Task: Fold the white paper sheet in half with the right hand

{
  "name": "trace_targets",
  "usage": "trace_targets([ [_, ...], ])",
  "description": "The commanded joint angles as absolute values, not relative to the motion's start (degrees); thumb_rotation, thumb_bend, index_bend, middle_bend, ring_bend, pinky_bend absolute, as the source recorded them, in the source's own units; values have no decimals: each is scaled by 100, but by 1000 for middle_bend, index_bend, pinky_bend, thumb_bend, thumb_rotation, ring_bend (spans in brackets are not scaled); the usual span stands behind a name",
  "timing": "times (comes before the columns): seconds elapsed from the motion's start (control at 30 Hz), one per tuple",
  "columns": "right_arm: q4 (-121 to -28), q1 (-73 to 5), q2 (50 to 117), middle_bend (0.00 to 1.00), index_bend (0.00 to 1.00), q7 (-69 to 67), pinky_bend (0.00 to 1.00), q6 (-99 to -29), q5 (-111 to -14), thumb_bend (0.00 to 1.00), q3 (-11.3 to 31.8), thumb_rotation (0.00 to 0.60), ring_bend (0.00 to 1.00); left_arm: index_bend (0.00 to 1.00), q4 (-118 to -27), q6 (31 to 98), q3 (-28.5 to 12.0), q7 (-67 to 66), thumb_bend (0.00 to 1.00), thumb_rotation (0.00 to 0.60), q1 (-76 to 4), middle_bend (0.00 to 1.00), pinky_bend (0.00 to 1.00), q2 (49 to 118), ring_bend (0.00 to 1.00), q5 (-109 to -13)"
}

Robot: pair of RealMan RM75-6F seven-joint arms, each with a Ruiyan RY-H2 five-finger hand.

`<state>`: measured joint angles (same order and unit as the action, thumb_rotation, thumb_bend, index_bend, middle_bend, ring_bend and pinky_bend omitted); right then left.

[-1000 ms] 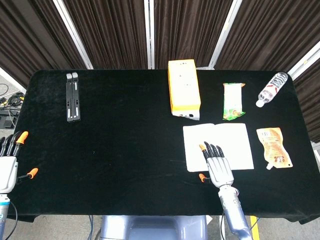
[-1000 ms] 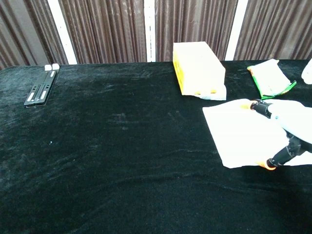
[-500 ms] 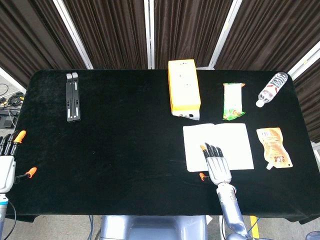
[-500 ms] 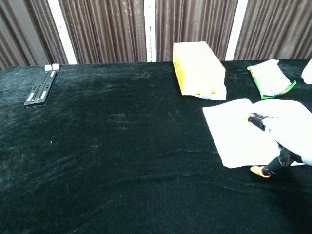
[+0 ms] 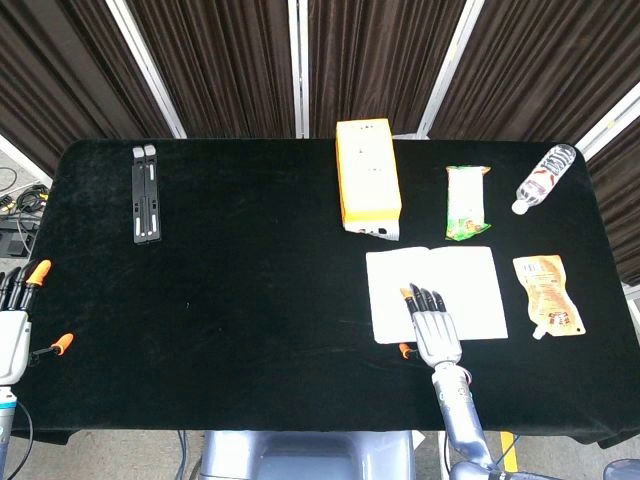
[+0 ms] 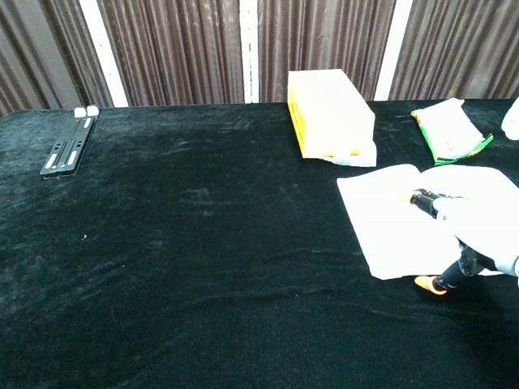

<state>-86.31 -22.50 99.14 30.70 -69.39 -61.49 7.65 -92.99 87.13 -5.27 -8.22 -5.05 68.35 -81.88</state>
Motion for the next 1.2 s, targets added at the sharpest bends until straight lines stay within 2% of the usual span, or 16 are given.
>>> trace_targets([
  [0.03,-8535,-2256,9965,0,0,3037,0,-6903,-6129,133,747,600,0,0,-9293,8711,-529,-823,112,600,-507,0,0,6841,0,-8182],
  [0.33,-8008,-2284,10200,0,0,2911,0,-6975,-6356,133,709,600,0,0,-9277,8698,-536,-799,111,600,-520,0,0,6865,0,-8180],
  [0.57,-7286,-2261,10548,0,0,2481,0,-7429,-7028,141,657,600,0,0,-9261,8719,-533,-767,112,600,-522,0,0,6879,0,-8217],
  [0.87,-6655,-2137,10850,0,0,1418,0,-8054,-7738,369,701,600,0,0,-9258,8788,-528,-712,113,600,-508,0,0,6886,0,-8289],
  [1.2,-7142,-1983,10643,0,0,1435,0,-8348,-7630,386,1060,600,0,0,-9255,8848,-537,-678,118,600,-493,0,0,6896,0,-8323],
])
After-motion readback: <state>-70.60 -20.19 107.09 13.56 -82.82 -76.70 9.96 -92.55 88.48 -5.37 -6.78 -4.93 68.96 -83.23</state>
